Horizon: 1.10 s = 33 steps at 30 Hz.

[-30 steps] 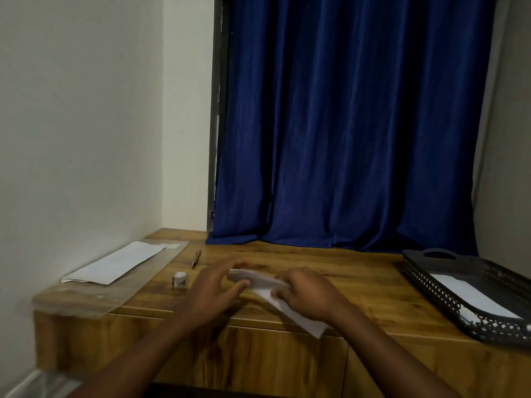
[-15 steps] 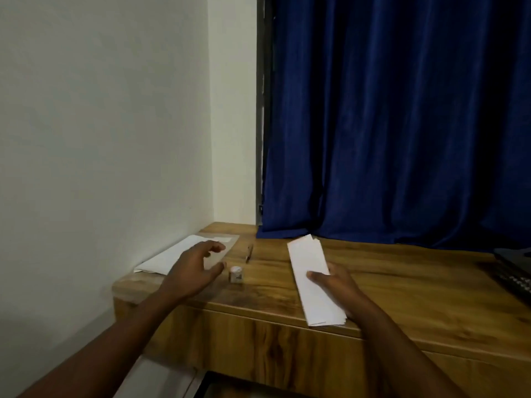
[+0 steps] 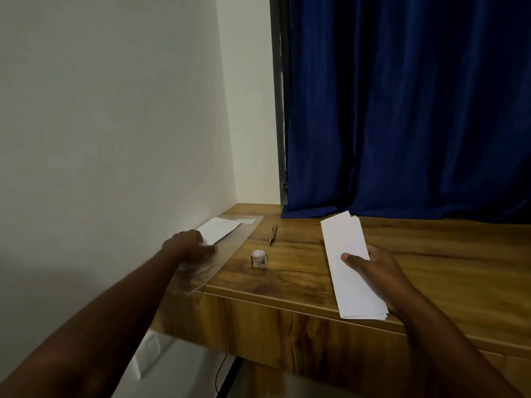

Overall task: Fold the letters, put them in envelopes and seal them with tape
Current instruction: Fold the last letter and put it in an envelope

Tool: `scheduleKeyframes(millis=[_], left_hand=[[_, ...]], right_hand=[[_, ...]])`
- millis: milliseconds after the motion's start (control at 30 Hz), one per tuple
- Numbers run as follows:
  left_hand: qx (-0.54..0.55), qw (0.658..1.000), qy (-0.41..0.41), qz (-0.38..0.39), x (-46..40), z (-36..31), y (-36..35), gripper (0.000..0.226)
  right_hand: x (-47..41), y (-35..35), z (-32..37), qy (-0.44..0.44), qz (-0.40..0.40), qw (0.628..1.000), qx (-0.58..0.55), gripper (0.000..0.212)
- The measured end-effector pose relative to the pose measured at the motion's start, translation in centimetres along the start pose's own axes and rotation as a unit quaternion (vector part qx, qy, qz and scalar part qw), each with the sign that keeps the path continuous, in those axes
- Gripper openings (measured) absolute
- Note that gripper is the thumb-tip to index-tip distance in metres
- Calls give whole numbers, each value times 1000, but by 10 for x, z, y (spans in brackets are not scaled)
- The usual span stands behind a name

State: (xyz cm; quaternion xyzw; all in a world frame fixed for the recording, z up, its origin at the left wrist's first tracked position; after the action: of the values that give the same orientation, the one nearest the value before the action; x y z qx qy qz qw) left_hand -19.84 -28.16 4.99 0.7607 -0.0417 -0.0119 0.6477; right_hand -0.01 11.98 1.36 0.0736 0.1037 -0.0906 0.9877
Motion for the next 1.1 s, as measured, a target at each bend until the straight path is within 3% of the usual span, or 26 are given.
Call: scheduleKeyframes(millis=[267,400,567,667,767,867,933,1000,1033,1100], left_hand=[[-50,996,8,-68,-4,-9,10,32],[-27,986,2,-165,2,-7,22,27],[101,937,5,-335,26,-8,75,29],[251,894,-30,-370,43,-13,107,26],[394,836,-120,-362,59,-30,124,29],[558,750,-176,-307,77,-60,120,20],[658,693,-184,-230,87,-86,102,14],[718,655,-191,-140,97,-117,74,13],[737,641,-192,-100,102,-132,58,15],[767,614,-182,-36,112,-160,27,22]], right_hand=[[-1,-1,-1,0,2,1000,-8,8],[0,0,-1,-2,-1,1000,-5,8],[-1,1,-2,-1,-14,1000,-4,11],[-2,2,-5,1,-19,1000,-17,15],[-2,2,-6,3,-28,999,-22,22],[0,4,-2,5,-43,999,9,28],[3,6,3,28,-52,998,9,48],[12,9,13,54,-69,996,10,78],[17,12,16,71,-77,994,17,83],[24,20,20,103,-82,991,27,63]])
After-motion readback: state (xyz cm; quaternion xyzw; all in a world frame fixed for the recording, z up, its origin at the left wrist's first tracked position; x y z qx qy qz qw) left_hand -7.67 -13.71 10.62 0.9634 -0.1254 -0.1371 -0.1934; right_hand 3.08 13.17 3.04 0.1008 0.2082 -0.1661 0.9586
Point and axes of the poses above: each hand's wrist, its own x-axis away from the middle knuckle, its own y-axis out of the back of the hand, z = x × y, the point moved 4 cm from there along -x, towards the middle knuckle, and after that the axes turned 9 degrees about z, right-handed, at the moved point
